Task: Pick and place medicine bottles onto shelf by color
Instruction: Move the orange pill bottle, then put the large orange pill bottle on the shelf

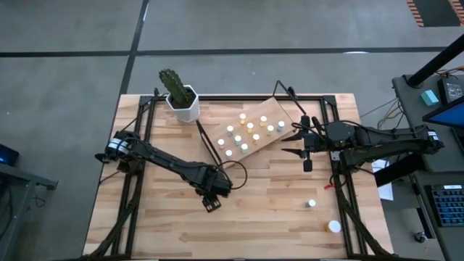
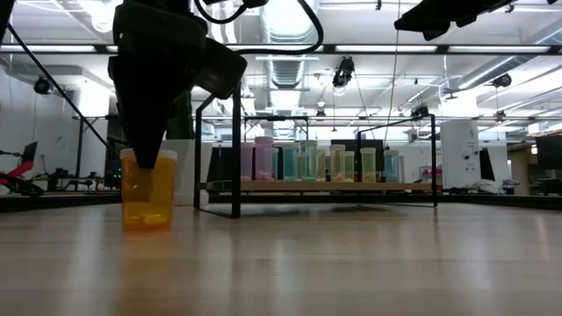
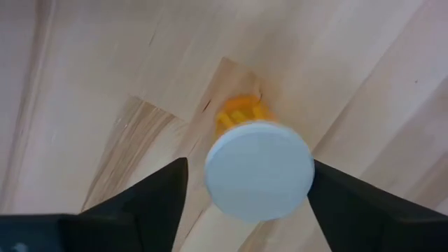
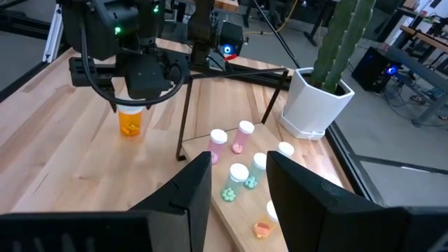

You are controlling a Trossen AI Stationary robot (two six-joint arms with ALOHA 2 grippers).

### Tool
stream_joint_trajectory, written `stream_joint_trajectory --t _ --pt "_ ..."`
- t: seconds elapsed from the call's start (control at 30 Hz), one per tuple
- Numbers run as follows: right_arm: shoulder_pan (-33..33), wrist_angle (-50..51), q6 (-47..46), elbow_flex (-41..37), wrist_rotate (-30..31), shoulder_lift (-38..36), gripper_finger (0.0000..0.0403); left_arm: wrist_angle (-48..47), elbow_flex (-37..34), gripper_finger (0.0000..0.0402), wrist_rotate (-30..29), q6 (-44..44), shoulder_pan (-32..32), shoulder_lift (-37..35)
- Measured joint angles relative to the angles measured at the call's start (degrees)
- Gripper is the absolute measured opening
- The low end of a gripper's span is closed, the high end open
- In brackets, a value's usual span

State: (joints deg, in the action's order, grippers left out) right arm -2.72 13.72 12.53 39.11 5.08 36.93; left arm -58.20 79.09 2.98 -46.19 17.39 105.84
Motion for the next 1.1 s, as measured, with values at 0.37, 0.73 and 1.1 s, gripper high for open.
stream_joint_trajectory --t 0.37,0.73,1.1 --pt "0.0 -1.0 -0.5 0.0 0.0 0.0 0.0128 0.1 1.3 0.0286 -0.2 6.2 0.6 -2.6" --pt "-1.0 -4.6 -2.5 0.0 -0.6 4.7 0.0128 6.8 -2.4 0.0286 -25.4 15.6 12.0 -15.4" --pt "-6.0 -17.5 -1.7 5.0 -0.6 22.2 0.0128 38.3 -20.4 0.0286 -38.0 34.8 19.8 -30.0"
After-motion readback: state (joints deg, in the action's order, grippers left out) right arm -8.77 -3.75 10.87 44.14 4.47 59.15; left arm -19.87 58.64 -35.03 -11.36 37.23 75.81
